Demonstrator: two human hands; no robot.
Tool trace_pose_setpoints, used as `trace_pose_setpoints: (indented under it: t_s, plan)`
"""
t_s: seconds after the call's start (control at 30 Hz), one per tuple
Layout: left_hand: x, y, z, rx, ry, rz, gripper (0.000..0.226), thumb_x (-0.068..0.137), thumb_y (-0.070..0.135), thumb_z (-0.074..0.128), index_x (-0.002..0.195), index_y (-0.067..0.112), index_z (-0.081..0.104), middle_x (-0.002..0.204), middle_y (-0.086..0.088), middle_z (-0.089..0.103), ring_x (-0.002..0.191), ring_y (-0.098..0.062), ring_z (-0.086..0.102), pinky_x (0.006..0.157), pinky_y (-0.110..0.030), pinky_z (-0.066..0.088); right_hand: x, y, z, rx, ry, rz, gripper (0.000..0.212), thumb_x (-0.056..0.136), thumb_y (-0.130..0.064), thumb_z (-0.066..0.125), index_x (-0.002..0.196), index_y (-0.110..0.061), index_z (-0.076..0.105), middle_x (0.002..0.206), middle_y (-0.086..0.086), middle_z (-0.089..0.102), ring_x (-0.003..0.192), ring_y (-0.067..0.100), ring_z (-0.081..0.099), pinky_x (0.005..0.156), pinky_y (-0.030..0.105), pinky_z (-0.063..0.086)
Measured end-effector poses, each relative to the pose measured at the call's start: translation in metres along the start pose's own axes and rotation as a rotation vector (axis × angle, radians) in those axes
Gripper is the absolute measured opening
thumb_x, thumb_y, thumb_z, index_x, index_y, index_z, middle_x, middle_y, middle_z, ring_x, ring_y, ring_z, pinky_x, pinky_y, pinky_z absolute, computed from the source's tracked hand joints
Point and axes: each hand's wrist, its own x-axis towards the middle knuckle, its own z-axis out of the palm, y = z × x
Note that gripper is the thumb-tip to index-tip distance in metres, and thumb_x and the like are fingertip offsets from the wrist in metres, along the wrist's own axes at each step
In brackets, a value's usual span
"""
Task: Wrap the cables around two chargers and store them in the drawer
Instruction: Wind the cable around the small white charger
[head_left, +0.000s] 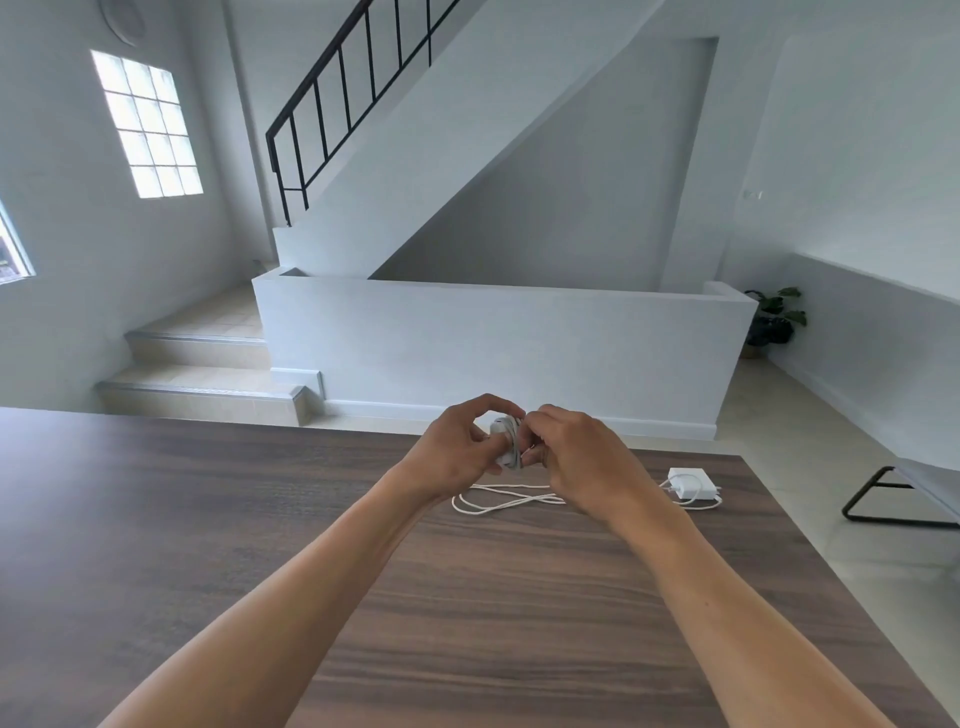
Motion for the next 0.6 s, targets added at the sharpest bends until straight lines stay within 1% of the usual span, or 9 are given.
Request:
trace_pose_setpoints:
  t_s: [0.1,0.17,0.23,0.27,0.37,0.43,0.5,0.57,0.6]
  plan:
    - [0.0,-0.006,-0.002,-0.002,-0.032,0.01,0.027,0.091,0.013,0.058,0.11,0.03,0.066,0.073,-0.004,0.07,0.067,-0.014,0.071,0.088,-0.044,0.055,0.004,0.004,0.005,0.181,0.018,0.087,0.02,0.079,0.002,0.062,0.081,-0.018,0.063,0.081,-0.011,0.058,0.073,0.0,0.062,0.07,0.029,0.049]
    - [0.001,-0.016,-0.002,-0.077,-0.068,-0.003,0.028,0.091,0.01,0.058,0.111,0.028,0.068,0.074,-0.005,0.072,0.074,-0.023,0.071,0.092,-0.047,0.055,0.004,0.006,0.008,0.289,0.056,0.146,0.018,0.073,-0.01,0.076,0.083,-0.02,0.064,0.082,-0.011,0.058,0.069,0.005,0.056,0.067,0.025,0.046]
    - [0.002,-0.028,-0.001,-0.158,-0.066,-0.024,0.03,0.089,0.013,0.062,0.112,0.032,0.068,0.08,-0.013,0.072,0.084,-0.038,0.071,0.093,-0.053,0.053,0.003,0.01,0.012,0.388,0.078,0.192,0.028,0.067,-0.018,0.084,0.086,-0.021,0.064,0.087,-0.007,0.059,0.07,0.012,0.055,0.065,0.021,0.044]
    - [0.002,-0.034,-0.001,-0.186,-0.063,-0.038,0.032,0.088,0.015,0.064,0.114,0.032,0.066,0.083,-0.017,0.072,0.084,-0.039,0.071,0.094,-0.054,0.053,0.002,0.012,0.015,0.435,0.083,0.21,0.031,0.064,-0.019,0.086,0.085,-0.022,0.063,0.088,-0.006,0.058,0.071,0.013,0.056,0.064,0.018,0.043]
    - [0.0,-0.05,0.001,-0.317,-0.06,-0.136,0.036,0.089,0.008,0.068,0.123,0.015,0.055,0.089,-0.02,0.068,0.074,-0.026,0.068,0.093,-0.051,0.055,-0.008,0.021,0.032,0.517,0.081,0.22,0.04,0.061,-0.027,0.089,0.09,-0.025,0.063,0.093,-0.008,0.058,0.083,0.007,0.057,0.072,0.013,0.045]
    - [-0.003,-0.055,0.003,-0.383,-0.054,-0.204,0.035,0.09,0.004,0.066,0.121,0.0,0.052,0.1,-0.022,0.065,0.075,-0.021,0.067,0.084,-0.04,0.06,-0.014,0.027,0.046,0.596,0.077,0.243,0.049,0.061,-0.04,0.085,0.102,-0.028,0.062,0.104,-0.008,0.058,0.095,0.006,0.057,0.083,0.018,0.048]
    - [-0.006,-0.064,0.004,-0.409,-0.052,-0.248,0.03,0.09,0.004,0.066,0.116,-0.004,0.054,0.106,-0.023,0.064,0.078,-0.02,0.067,0.08,-0.034,0.06,-0.019,0.031,0.06,0.733,0.044,0.306,0.05,0.068,-0.048,0.073,0.112,-0.028,0.06,0.113,-0.003,0.062,0.098,0.004,0.061,0.088,0.024,0.052]
    - [-0.01,-0.075,0.005,-0.43,-0.047,-0.282,0.025,0.09,0.005,0.066,0.112,-0.004,0.057,0.104,-0.021,0.065,0.078,-0.02,0.068,0.081,-0.034,0.06,-0.022,0.029,0.076,0.888,-0.048,0.373,0.036,0.084,-0.044,0.057,0.113,-0.024,0.061,0.114,0.005,0.067,0.091,0.001,0.067,0.085,0.026,0.056]
    - [-0.013,-0.082,0.005,-0.441,-0.042,-0.297,0.023,0.09,0.004,0.066,0.11,-0.004,0.059,0.103,-0.02,0.066,0.078,-0.019,0.068,0.08,-0.033,0.06,-0.024,0.027,0.085,0.985,-0.083,0.413,0.031,0.092,-0.039,0.05,0.112,-0.019,0.064,0.111,0.009,0.07,0.09,0.006,0.07,0.083,0.028,0.057]
